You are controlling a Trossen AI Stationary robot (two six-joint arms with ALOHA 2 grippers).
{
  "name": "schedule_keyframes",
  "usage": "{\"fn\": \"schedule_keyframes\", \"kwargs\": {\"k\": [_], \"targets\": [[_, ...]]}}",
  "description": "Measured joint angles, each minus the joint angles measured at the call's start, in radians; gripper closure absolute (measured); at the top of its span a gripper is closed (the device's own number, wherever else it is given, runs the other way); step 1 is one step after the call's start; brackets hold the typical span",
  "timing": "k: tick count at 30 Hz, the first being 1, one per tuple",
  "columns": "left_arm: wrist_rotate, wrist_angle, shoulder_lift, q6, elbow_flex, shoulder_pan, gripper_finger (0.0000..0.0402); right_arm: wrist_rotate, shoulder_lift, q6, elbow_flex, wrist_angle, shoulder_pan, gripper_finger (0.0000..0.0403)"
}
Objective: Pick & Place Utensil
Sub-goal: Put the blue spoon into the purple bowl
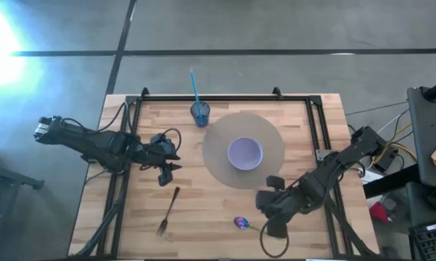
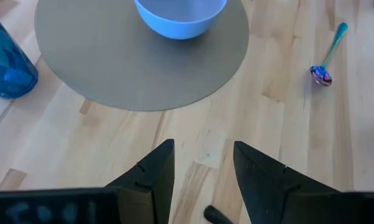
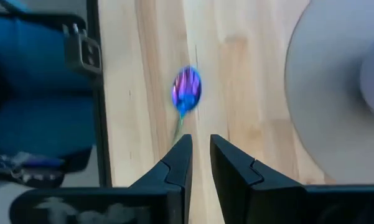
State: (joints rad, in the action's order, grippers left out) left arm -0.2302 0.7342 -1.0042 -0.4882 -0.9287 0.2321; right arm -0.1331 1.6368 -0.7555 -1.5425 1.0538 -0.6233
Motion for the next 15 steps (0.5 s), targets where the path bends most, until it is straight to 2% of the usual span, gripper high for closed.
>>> {"fn": "schedule_keyframes", "kwargs": {"k": [11, 15], "targets": [[0.000, 0.000, 0.000, -0.004, 0.000, -0.001, 0.0245, 0.038, 0.107, -0.006, 0.001, 0.015, -0.009, 0.0351], [0.000, 0.000, 0.000, -0.004, 0.000, -0.001, 0.0245, 0.047, 0.151, -0.042, 0.001, 0.014, -0.009, 0.0339]]}}
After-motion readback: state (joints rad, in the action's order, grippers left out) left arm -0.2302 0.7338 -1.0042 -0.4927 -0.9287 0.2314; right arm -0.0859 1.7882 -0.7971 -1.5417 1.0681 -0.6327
